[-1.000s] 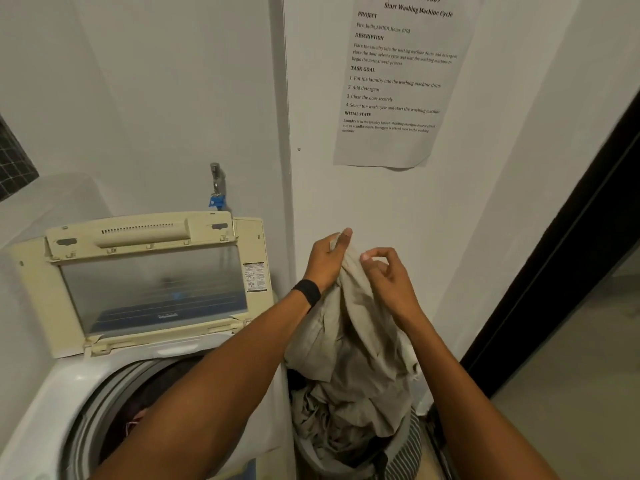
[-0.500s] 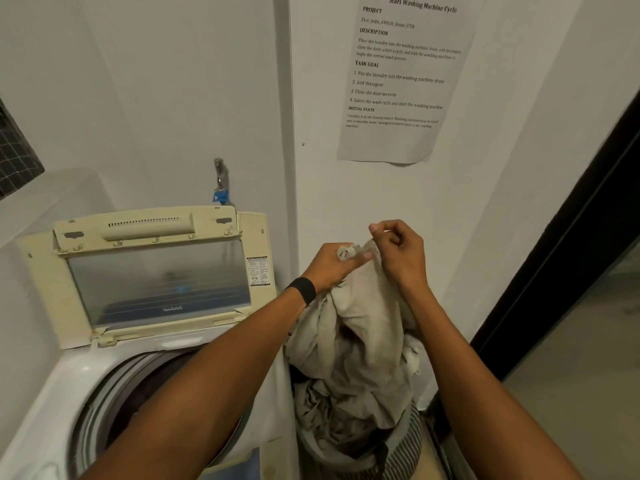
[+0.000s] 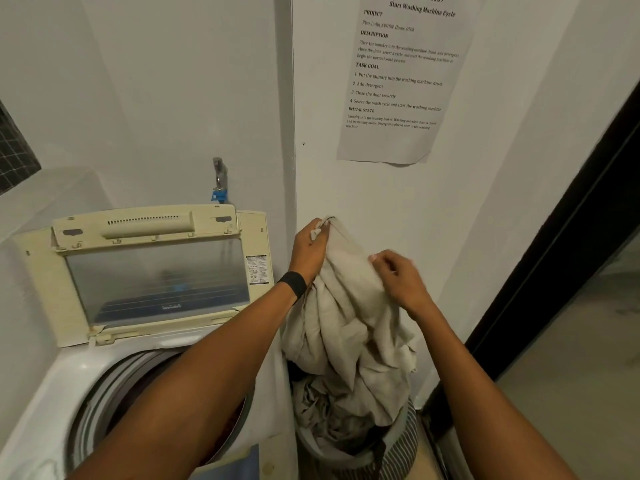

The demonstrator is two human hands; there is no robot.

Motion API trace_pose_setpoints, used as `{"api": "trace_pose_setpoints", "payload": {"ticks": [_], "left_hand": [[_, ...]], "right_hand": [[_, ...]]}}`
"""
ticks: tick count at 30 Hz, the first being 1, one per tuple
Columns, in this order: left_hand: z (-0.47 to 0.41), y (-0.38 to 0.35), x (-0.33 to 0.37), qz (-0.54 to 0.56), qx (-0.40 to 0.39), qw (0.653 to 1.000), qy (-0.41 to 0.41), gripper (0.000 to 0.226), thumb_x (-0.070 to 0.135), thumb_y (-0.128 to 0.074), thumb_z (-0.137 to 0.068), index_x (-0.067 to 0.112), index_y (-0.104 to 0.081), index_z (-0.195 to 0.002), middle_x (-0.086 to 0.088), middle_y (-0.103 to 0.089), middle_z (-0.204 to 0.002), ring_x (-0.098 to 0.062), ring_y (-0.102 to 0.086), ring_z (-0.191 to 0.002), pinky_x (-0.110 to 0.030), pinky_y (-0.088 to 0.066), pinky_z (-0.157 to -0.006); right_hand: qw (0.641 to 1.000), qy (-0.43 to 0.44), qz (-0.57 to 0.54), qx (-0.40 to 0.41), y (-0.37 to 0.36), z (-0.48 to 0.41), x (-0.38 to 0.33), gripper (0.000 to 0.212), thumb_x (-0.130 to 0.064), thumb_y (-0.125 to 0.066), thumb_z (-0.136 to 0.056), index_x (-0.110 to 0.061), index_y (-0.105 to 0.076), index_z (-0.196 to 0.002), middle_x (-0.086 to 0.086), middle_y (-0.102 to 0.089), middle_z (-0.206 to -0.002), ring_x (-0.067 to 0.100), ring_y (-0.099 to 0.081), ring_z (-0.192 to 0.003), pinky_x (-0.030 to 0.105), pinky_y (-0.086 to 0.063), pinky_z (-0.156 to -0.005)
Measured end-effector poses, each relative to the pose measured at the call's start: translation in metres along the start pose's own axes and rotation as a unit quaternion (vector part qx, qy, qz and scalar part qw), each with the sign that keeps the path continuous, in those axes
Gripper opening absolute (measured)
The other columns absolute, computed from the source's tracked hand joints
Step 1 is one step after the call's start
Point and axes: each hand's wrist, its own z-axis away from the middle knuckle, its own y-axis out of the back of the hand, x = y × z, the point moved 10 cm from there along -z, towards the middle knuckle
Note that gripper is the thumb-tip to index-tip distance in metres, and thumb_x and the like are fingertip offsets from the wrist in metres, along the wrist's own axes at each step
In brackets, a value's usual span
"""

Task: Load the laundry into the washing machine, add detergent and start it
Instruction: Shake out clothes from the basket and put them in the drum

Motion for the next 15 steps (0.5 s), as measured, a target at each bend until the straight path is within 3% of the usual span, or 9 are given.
{"api": "trace_pose_setpoints", "payload": {"ticks": [2, 4, 7, 9, 11, 13, 15], "left_hand": [[-0.001, -0.002, 0.004, 0.007, -0.008, 1.000, -0.001, 0.027, 0.026, -0.051, -0.109, 0.009, -0.066, -0.094, 0.000, -0.063, -0.089, -0.010, -0.057, -0.082, -0.028, -0.044, -0.079], [0.002, -0.019, 0.000, 0.053, -0.057, 0.996, 0.038, 0.036, 0.037, -0.050, -0.107, 0.009, -0.067, -0.093, -0.002, -0.069, -0.092, -0.015, -0.062, -0.086, -0.032, -0.047, -0.085], [0.015, -0.051, -0.002, 0.063, -0.142, 0.986, 0.065, 0.049, 0.053, -0.052, -0.102, 0.012, -0.073, -0.119, -0.006, -0.075, -0.119, -0.022, -0.069, -0.115, -0.035, -0.052, -0.104], [0.018, -0.054, 0.002, -0.005, -0.128, 0.992, 0.023, 0.043, 0.051, -0.056, -0.102, 0.015, -0.074, -0.117, -0.003, -0.077, -0.112, -0.014, -0.072, -0.106, -0.027, -0.055, -0.095], [0.016, -0.049, 0.008, -0.031, -0.076, 0.997, -0.007, 0.034, 0.044, -0.059, -0.103, 0.014, -0.077, -0.102, -0.003, -0.078, -0.098, -0.005, -0.071, -0.088, -0.020, -0.053, -0.082], [0.010, -0.040, 0.008, -0.011, -0.038, 0.999, -0.005, 0.030, 0.040, -0.057, -0.105, 0.017, -0.068, -0.089, 0.003, -0.070, -0.084, -0.002, -0.062, -0.072, -0.016, -0.048, -0.071], [0.002, -0.030, 0.008, -0.008, -0.013, 1.000, 0.003, 0.036, 0.043, -0.055, -0.105, 0.015, -0.056, -0.083, -0.002, -0.055, -0.075, -0.009, -0.049, -0.065, -0.021, -0.041, -0.062]], "right_hand": [[0.997, 0.012, -0.042, 0.069, 0.021, -0.006, -0.010, 0.031, -0.036, -0.064, -0.101, -0.011, -0.066, -0.082, -0.008, -0.062, -0.073, 0.001, -0.052, -0.067, 0.020, -0.043, -0.069], [0.994, 0.034, -0.060, 0.079, 0.023, -0.012, -0.028, 0.029, -0.034, -0.067, -0.098, -0.010, -0.069, -0.082, 0.003, -0.069, -0.079, 0.005, -0.058, -0.072, 0.023, -0.047, -0.072], [0.992, 0.049, -0.073, 0.085, 0.014, -0.021, -0.047, 0.025, -0.033, -0.071, -0.096, -0.011, -0.071, -0.085, 0.004, -0.072, -0.082, 0.008, -0.063, -0.074, 0.025, -0.051, -0.073], [0.993, 0.033, -0.077, 0.087, 0.006, -0.024, -0.048, 0.020, -0.036, -0.072, -0.095, -0.017, -0.066, -0.094, 0.001, -0.073, -0.085, 0.013, -0.068, -0.077, 0.027, -0.054, -0.073], [0.990, 0.014, -0.111, 0.082, 0.000, -0.020, -0.041, 0.024, -0.041, -0.068, -0.097, -0.021, -0.057, -0.102, 0.005, -0.073, -0.085, 0.019, -0.071, -0.073, 0.031, -0.055, -0.069], [0.989, 0.005, -0.139, 0.049, -0.006, -0.013, -0.036, 0.026, -0.046, -0.062, -0.100, -0.022, -0.055, -0.108, -0.002, -0.069, -0.073, 0.012, -0.064, -0.062, 0.028, -0.051, -0.062], [0.995, -0.005, -0.098, -0.034, -0.018, -0.006, -0.031, 0.030, -0.048, -0.065, -0.097, -0.022, -0.057, -0.109, -0.012, -0.062, -0.065, 0.003, -0.058, -0.057, 0.022, -0.047, -0.059]]}}
